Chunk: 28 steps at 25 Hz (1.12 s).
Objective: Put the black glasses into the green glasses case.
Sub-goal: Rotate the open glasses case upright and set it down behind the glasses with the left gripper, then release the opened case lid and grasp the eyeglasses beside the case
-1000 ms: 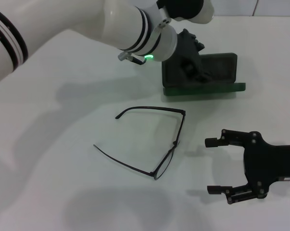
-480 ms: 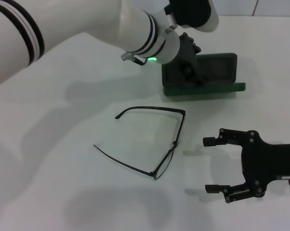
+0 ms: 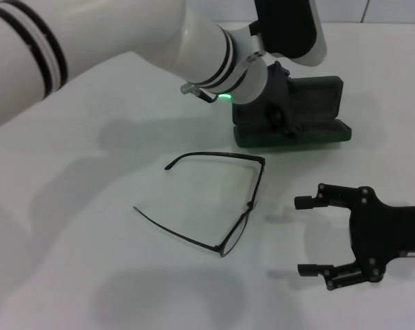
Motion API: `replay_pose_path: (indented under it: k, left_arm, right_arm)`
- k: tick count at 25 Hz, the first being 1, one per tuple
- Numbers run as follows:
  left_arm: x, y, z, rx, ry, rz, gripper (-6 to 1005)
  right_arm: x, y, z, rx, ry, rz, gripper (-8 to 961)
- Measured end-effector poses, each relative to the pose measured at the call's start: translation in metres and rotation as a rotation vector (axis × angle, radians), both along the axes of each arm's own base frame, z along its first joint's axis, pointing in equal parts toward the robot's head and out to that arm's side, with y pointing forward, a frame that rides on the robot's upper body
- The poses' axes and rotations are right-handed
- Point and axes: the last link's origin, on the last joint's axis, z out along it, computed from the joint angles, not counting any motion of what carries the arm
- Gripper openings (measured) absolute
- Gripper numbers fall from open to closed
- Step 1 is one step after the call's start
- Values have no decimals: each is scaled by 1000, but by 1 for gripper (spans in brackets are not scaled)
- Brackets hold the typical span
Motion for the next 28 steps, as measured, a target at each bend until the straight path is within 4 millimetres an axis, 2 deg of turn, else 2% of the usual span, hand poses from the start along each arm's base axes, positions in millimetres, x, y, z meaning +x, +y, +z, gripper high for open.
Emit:
replay_pose_path:
  k: [8,14,20,28]
  left_arm:
    - [-8,-12,-2,-32,47,-38,759]
    - [-3,-20,-4,-63,43,-50,759]
    - [10,-34,8,-84,-18,-87,759]
    - [12,-45,22,-107,-61,-76,759]
  right_arm:
    - [2,-5,7,-18,14,8,867]
    - [3,-7,7,-24,17,8,866]
    - [2,-13,10,-51,36,28,865]
    - [1,-12,11,-46,38,35,863]
